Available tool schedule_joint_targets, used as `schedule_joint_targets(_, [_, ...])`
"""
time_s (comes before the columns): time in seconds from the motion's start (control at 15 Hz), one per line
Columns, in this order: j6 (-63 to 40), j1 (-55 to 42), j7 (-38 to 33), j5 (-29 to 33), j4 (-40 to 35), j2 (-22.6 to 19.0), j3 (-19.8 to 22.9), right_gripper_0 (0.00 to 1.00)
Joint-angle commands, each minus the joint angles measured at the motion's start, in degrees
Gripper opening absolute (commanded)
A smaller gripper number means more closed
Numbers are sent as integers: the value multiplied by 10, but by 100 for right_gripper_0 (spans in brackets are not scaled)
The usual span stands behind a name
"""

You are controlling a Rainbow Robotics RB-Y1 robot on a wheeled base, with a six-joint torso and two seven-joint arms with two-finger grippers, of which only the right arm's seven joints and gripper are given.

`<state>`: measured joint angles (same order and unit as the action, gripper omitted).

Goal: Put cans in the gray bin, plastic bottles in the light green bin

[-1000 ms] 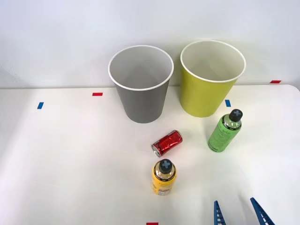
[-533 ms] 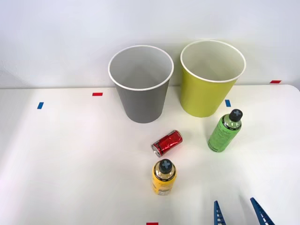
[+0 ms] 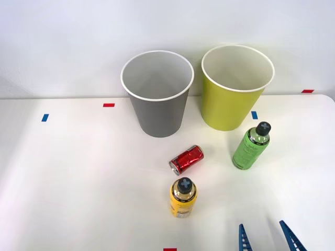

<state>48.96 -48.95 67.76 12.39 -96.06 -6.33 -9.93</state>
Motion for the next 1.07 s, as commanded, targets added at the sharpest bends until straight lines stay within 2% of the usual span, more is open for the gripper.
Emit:
schedule_joint_targets(0.07, [0,0,0,0,0,0,0,100])
schedule_joint_targets(0.27, [-11,8,4,0,25,-4,-2,100])
schedule_joint_targets(0.47, [-14,10,13,-4,-11,-19,-5,100])
schedule_joint_targets(0.67, [-79,25,25,-34,-58,-29,-19,100])
schedule_joint_targets(0.8, [-87,52,36,-38,-62,-29,-16,100])
schedule_joint_targets(1.0, [-117,102,56,-83,-62,-29,-20,100])
schedule_joint_targets(1.07, [-127,118,83,-103,-62,-30,-19,100])
